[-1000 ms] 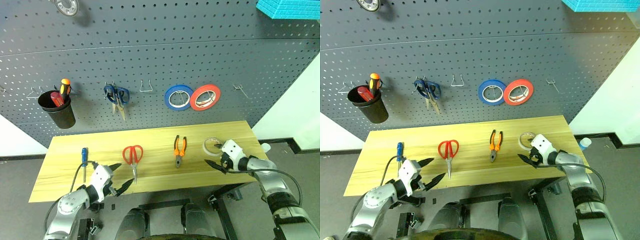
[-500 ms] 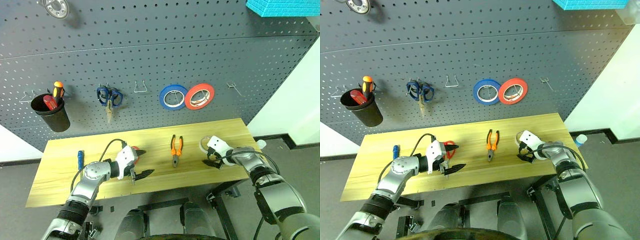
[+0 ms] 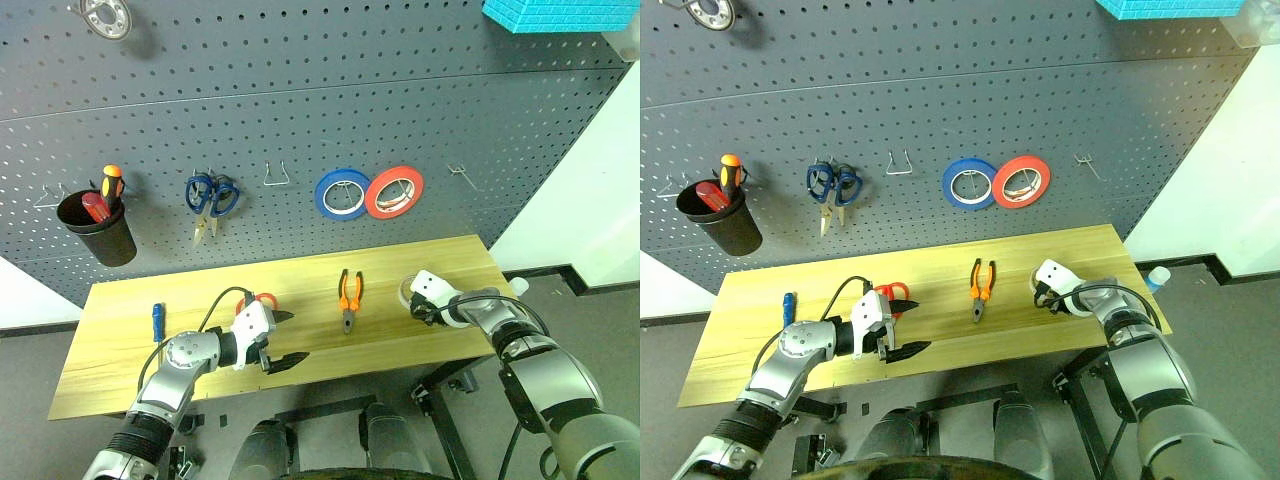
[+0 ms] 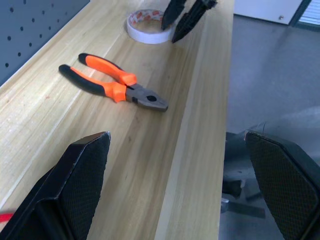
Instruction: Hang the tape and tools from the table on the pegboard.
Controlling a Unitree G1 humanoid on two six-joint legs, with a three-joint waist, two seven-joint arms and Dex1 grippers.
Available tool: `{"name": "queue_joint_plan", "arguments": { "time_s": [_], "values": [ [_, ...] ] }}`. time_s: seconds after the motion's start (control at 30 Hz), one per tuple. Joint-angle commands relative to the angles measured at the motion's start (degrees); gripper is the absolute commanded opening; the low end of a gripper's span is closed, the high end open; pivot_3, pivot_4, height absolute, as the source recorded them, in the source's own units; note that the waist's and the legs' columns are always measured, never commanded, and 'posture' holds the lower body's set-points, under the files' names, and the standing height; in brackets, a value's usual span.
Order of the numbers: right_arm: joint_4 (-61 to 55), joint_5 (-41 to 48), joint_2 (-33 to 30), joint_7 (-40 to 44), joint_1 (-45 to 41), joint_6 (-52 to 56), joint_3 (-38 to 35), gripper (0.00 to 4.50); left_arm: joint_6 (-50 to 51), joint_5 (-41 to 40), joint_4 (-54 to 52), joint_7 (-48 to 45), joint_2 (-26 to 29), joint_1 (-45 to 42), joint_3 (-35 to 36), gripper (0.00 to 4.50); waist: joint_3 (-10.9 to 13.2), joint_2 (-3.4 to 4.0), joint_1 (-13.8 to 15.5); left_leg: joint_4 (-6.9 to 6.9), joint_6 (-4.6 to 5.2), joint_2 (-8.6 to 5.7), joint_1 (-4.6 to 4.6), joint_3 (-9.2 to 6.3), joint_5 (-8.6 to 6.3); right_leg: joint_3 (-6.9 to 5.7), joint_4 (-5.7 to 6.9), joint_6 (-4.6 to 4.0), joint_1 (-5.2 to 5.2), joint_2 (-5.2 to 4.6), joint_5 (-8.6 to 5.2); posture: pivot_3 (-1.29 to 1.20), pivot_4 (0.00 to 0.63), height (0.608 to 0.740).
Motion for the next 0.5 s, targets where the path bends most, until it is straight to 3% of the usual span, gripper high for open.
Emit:
{"name": "queue_joint_plan", "arguments": {
  "time_s": [0.03,0.1,0.3,0.4,0.5],
  "values": [
    [0.3,-0.3,-0.3,-0.4,-1.1,-0.1,-0.4,0.54,0.2,-0.7,-1.8,-0.4,0.4,0.1,0.2,4.50,0.0,0.00,0.0,0.00,0.00,0.00,0.00,0.00,0.00,0.00,0.00,0.00,0.00,0.00,0.00,-0.02,0.071,0.740],
    [0.1,-0.1,-0.6,-0.5,-0.7,-0.5,-0.6,0.02,0.2,-0.7,-2.0,-0.3,0.4,0.1,0.2,4.50,0.0,0.00,0.0,0.00,0.00,0.00,0.02,0.00,0.00,0.00,0.01,0.00,0.02,0.00,0.00,-0.02,0.071,0.740],
    [-4.0,-1.2,-5.1,-5.8,2.5,-8.2,-0.3,0.02,-2.0,0.1,-3.5,2.1,-0.2,1.3,1.0,4.50,0.0,0.02,0.1,0.01,0.00,0.00,0.03,0.00,0.00,0.01,0.02,0.00,0.04,0.01,0.00,-0.01,0.074,0.740],
    [-11.6,-3.6,-10.0,-16.1,7.1,-15.5,-0.5,0.02,-4.6,0.0,-4.6,4.6,-0.8,1.9,2.2,4.50,0.0,0.04,0.3,0.00,0.00,-0.02,-0.02,0.00,0.00,0.04,-0.02,0.01,0.03,0.00,-0.02,-0.02,0.077,0.740],
    [-22.0,-12.5,-16.3,-30.5,13.0,-21.9,2.4,0.02,-5.6,-0.7,-4.9,5.9,-1.5,2.2,2.8,4.50,0.0,0.05,0.5,0.01,0.00,-0.03,-0.06,0.01,0.00,0.05,-0.02,-0.10,-0.01,-0.01,-0.09,-0.04,0.078,0.740]
  ]
}}
